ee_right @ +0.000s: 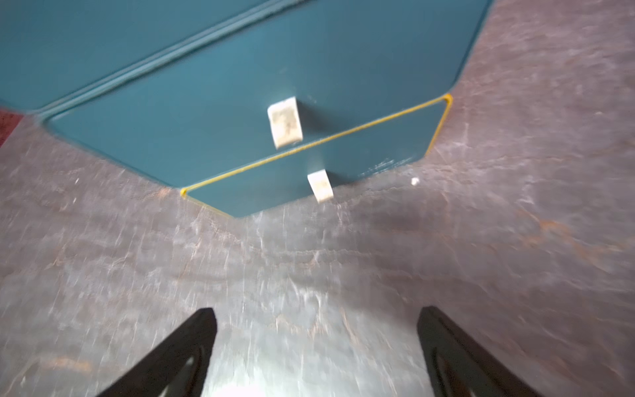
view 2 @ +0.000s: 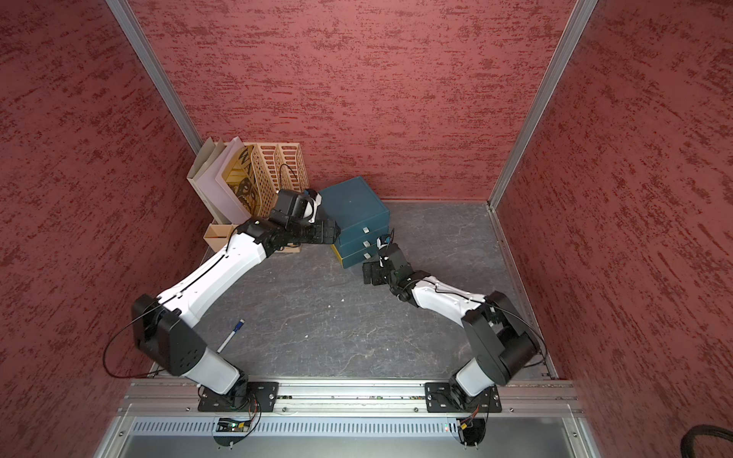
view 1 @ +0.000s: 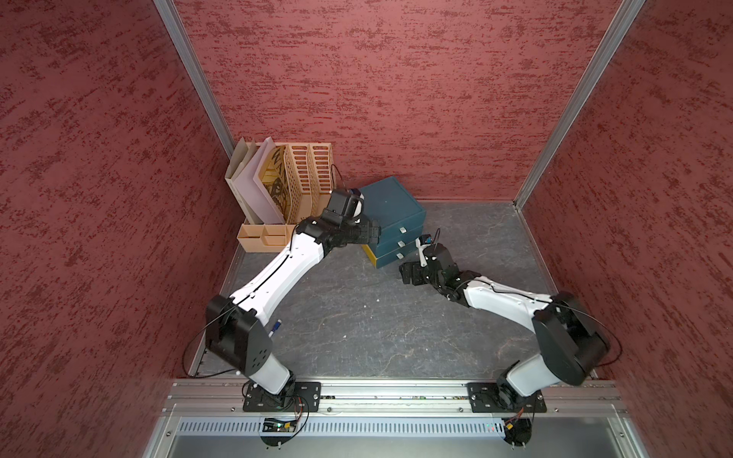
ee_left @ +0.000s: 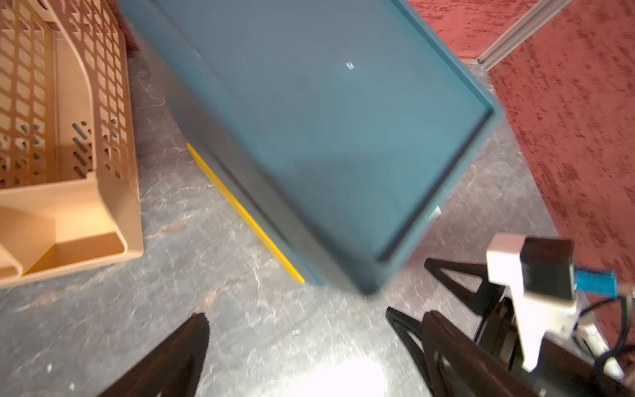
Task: Place the transparent tape into the drawer according to color
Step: Reset both arms
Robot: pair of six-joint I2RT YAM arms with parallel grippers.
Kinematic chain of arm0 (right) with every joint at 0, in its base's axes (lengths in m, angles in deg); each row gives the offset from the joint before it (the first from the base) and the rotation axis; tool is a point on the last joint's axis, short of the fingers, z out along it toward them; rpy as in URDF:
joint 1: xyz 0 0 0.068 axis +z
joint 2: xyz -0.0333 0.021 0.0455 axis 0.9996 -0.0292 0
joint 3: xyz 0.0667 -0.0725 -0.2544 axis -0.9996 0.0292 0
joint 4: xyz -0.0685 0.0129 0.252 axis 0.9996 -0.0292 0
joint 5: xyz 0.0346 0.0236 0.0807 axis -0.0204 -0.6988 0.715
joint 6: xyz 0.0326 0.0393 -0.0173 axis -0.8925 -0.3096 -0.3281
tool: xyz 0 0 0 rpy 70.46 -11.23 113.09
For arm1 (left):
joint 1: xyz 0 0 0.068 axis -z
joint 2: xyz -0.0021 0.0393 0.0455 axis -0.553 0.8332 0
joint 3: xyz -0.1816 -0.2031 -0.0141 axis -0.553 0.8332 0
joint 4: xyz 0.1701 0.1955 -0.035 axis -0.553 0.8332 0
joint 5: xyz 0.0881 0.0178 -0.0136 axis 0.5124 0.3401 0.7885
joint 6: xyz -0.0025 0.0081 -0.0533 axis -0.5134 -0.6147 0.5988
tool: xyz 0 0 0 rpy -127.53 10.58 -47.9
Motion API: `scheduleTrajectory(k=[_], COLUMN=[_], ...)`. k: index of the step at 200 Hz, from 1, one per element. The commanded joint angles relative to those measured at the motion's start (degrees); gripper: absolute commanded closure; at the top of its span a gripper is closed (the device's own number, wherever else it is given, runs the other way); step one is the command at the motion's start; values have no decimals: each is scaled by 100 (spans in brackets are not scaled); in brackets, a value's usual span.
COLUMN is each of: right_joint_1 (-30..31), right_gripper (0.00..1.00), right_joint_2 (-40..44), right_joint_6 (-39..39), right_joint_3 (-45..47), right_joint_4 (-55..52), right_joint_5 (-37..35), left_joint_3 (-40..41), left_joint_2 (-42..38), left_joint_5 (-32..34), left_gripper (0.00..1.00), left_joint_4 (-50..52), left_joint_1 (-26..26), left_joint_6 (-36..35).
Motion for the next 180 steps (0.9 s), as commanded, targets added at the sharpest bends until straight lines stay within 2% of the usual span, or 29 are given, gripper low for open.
scheduleTrajectory(k=[1, 49, 69, 85, 97, 120, 143, 180], right_joint_1=[-40, -540, -1014, -1510, -1714, -2025, -2352, -2682], right_gripper=[2, 1, 1, 1, 2, 1, 2, 1], right_joint_2=[636, 1501, 1591, 1545, 1488, 1433, 1267, 946], right_joint_6=[6, 507, 786, 692, 740, 920, 1085, 1411], right_joint_3=[156, 75, -73, -133, -192, -47, 175, 708], right_joint_4=[-873, -1768, -1894, -1819, -1746, -1147, -514, 883], right_joint_5=[-28, -198, -280, -155, -579, -1394, -1586, -1726], left_joint_3=[731, 2527, 3148, 3414, 3553, 3952, 4201, 4570], left_joint_2=[-738, -1783, -2101, -2238, -2330, -2572, -2729, -2952], left_joint_5=[151, 189, 66, -26, -77, -195, -498, -380], left_gripper=[0, 0, 0, 0, 0, 0, 0, 0], left_joint_4=[-851, -1347, -1819, -2028, -2174, -2655, -2976, -3613], left_joint_1=[-1, -349, -558, -781, -929, -1237, -1749, -2412], left_joint_6=[27, -55, -164, -258, -355, -572, -542, -690])
